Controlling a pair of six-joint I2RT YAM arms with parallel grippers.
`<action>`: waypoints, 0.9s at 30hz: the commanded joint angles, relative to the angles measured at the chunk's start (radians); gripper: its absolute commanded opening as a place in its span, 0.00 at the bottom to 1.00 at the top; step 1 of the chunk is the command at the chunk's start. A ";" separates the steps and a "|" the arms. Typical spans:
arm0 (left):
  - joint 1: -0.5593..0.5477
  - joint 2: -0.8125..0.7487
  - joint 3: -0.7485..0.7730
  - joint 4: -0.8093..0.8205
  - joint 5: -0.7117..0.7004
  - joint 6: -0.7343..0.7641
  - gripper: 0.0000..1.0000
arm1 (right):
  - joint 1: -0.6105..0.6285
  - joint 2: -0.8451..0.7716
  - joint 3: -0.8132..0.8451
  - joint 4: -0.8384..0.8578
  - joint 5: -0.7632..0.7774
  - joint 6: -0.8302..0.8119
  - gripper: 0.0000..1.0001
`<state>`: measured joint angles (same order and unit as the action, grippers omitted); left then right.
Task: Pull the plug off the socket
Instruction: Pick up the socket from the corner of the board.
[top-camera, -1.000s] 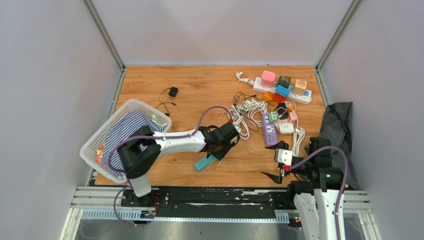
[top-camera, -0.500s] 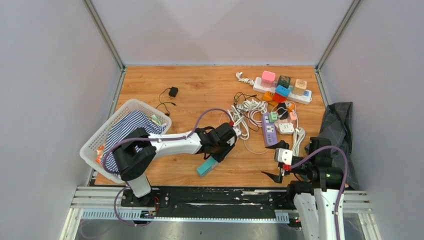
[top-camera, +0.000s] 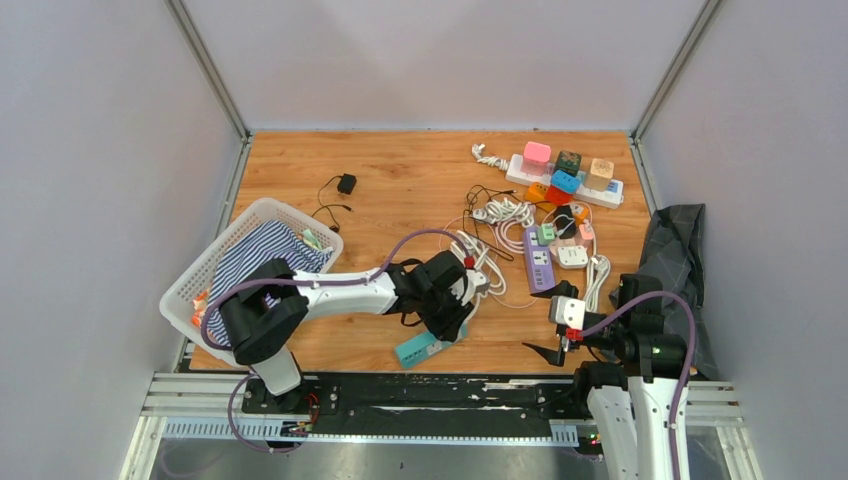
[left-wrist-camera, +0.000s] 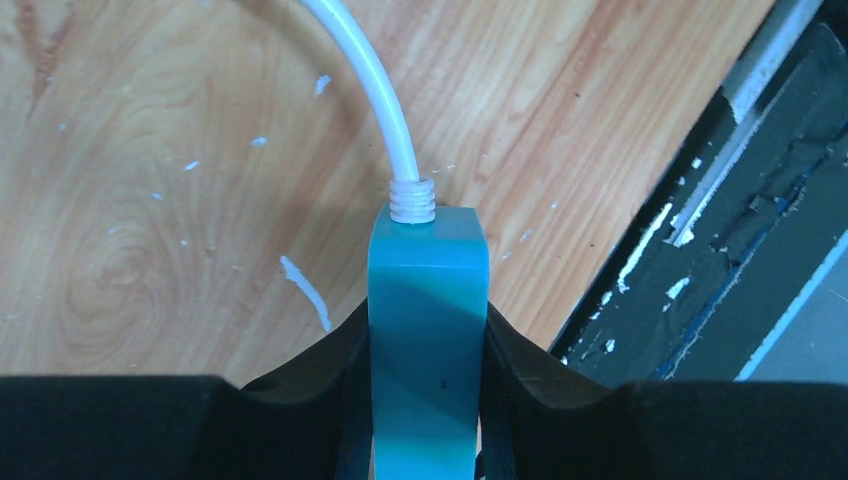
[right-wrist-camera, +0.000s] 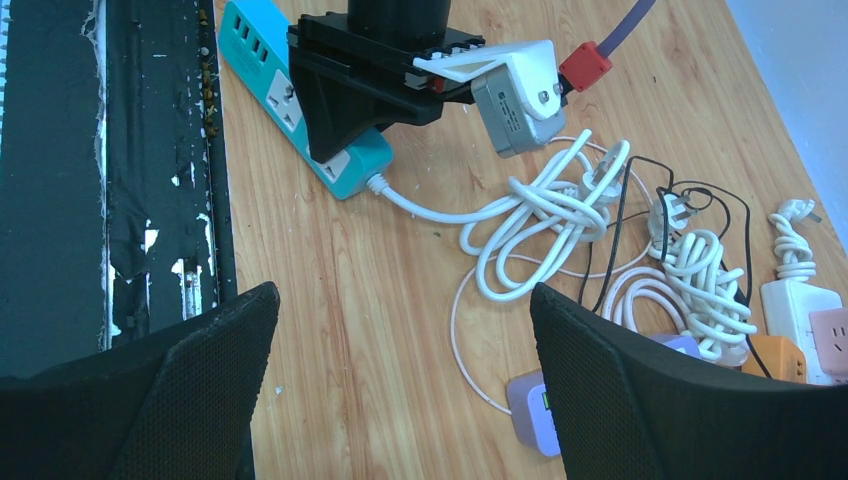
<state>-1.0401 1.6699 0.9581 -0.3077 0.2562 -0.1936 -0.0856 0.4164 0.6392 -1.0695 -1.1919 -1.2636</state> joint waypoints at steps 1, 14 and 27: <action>-0.016 -0.034 -0.036 0.033 0.087 0.029 0.00 | -0.016 0.004 -0.015 -0.012 -0.005 0.006 0.96; -0.023 -0.150 -0.117 0.070 0.221 0.055 0.00 | -0.016 0.003 -0.016 -0.012 -0.007 0.004 0.96; -0.022 -0.451 -0.141 0.068 0.277 0.039 0.00 | -0.015 0.002 -0.016 -0.012 -0.006 0.004 0.96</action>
<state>-1.0515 1.3128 0.8185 -0.2569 0.4908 -0.1566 -0.0860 0.4171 0.6392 -1.0695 -1.1919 -1.2633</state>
